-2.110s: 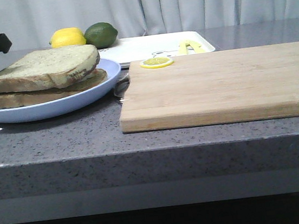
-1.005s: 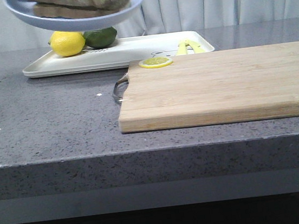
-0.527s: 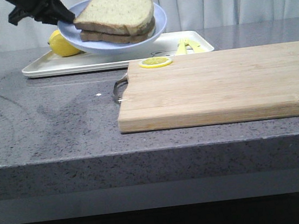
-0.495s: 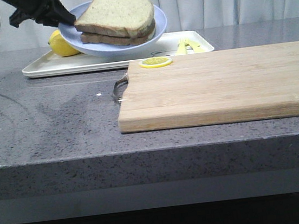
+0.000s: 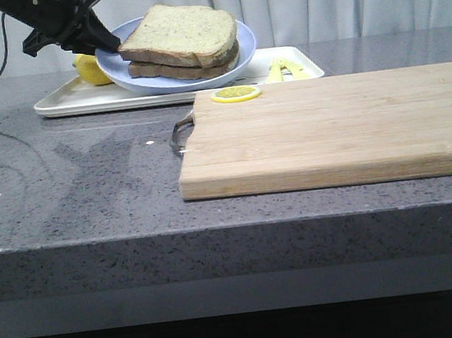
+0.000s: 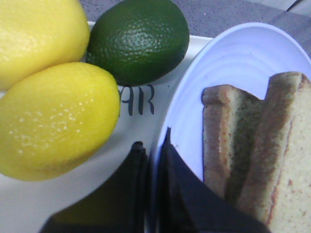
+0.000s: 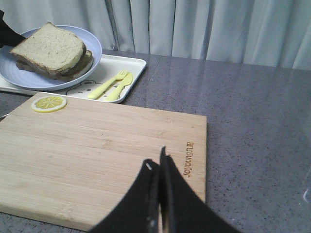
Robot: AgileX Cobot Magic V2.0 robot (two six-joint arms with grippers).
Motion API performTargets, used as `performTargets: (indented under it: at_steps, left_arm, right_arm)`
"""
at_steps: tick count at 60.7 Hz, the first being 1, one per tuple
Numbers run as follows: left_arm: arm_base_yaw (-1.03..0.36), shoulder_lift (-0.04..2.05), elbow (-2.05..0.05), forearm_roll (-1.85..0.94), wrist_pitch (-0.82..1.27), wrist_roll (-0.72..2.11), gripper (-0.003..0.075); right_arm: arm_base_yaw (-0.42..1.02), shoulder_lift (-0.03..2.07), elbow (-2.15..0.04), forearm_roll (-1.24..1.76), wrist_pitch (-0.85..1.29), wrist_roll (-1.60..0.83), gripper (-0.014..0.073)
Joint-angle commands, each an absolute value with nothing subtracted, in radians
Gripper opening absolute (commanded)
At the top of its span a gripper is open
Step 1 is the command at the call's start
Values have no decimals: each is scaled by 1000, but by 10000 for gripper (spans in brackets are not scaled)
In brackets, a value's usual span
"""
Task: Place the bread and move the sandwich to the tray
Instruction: 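Lower the blue plate onto the white tray with the left gripper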
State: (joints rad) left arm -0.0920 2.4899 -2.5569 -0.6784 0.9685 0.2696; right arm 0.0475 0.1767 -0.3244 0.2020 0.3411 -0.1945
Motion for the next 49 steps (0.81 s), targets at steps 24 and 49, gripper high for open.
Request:
performTargets:
  at_steps: [24,49]
  left_arm:
    - [-101,2410,-2597,-721,938,252,43]
    - [-101,2410,-2597,-721,956,253,335]
  right_arm:
    - [46,188,-353,207,255,-195,-60]
    - [46,188,-353,207,254,-195,-60]
